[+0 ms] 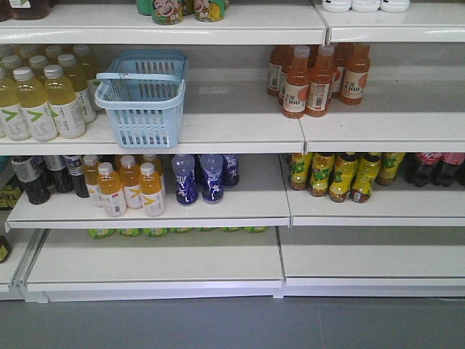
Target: Place coke in basket with both arms
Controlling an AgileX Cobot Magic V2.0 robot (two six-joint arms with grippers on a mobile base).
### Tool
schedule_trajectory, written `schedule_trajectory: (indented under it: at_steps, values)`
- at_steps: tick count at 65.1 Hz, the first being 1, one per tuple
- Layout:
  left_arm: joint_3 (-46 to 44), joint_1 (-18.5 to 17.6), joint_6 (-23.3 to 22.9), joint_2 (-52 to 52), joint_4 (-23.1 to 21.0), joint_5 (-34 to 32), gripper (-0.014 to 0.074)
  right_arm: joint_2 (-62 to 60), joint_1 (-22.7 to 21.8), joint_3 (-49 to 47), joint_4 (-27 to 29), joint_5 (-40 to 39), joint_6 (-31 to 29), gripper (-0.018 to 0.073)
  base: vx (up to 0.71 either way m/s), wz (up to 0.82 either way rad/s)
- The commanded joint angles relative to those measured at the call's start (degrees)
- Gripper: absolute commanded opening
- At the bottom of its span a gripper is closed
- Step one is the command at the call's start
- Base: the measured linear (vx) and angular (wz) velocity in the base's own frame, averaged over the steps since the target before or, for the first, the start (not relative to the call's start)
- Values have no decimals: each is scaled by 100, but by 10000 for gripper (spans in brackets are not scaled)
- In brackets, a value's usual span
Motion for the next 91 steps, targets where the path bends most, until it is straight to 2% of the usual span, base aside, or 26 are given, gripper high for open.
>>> schedule_trajectory:
  at_steps: [1, 91]
  values:
    - [-5, -11, -10, -113, -15, -394, -6, -104, 9, 63, -37, -431, -26, -9, 11, -1]
    - [-5, -11, -10, -113, -15, -394, -6, -104, 9, 63, -37, -431, -26, -9, 11, 1]
